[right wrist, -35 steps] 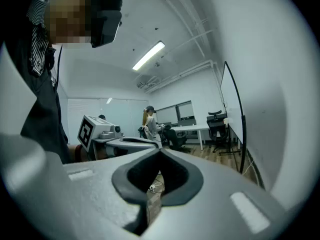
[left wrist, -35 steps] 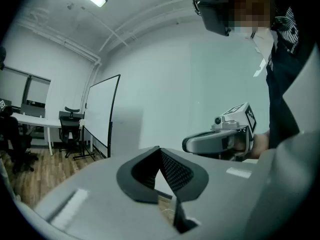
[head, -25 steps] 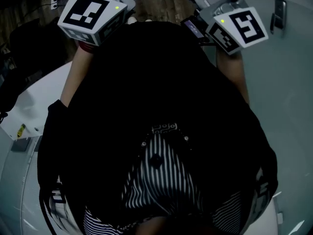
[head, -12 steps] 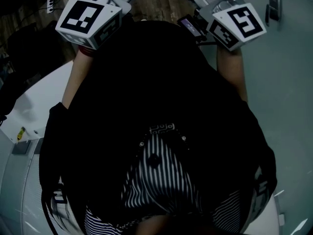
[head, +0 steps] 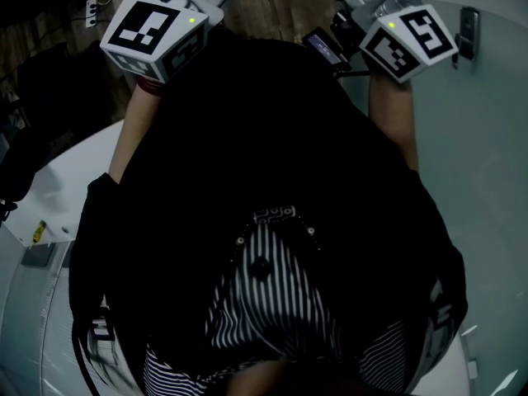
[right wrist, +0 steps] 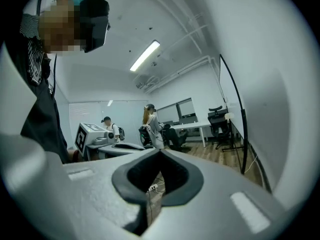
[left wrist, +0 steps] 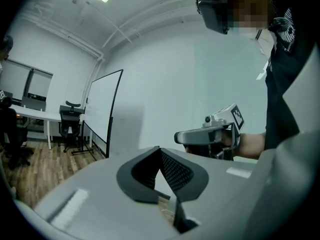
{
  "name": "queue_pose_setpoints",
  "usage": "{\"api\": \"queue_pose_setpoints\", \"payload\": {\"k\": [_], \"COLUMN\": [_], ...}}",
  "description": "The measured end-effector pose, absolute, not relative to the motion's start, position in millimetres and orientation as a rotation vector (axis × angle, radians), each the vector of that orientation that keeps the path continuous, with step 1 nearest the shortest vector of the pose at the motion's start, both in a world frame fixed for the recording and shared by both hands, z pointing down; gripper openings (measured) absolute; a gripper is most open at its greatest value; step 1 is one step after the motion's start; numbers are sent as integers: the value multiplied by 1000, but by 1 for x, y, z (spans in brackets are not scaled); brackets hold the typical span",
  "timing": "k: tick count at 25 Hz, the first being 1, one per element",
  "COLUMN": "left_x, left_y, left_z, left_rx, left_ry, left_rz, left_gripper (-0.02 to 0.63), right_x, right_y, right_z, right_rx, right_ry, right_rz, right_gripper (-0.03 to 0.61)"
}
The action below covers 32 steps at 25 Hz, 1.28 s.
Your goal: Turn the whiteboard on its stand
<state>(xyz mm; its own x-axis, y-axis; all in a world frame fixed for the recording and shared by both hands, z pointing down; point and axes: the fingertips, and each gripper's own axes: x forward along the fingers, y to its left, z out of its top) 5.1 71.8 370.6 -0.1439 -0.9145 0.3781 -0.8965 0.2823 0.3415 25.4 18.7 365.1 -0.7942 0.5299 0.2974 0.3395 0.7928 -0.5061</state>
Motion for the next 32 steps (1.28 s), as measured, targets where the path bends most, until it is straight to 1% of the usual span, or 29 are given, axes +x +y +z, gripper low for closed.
{"api": "queue_pose_setpoints", "payload": {"k": [5,13,23,27,32], "left_x": [-3,4,8,13,13], "left_y": [70,73,69,72,73], "left_z": [355,357,360,372,374], "left_rx": [1675,1702,1780,1780,1782], "left_ry": [-2064,-2038,-1993,-1955,-1950], "left_rz": [-67,-77,-60,-30,-14], "left_gripper": [-5,-5,-3,-3,-3], "right_x": [23,29,30,31,34], "right_y": [15,16,4,-2,-1], "right_z": [359,342,342,352,357], "right_rx": [-630,-582,-544,-530,-535], "right_ry": [-2559,-2600,-2636,-2620,-2612], "right_rz": [527,438,434,504,512], "right_gripper": [0,0,0,0,0]}}
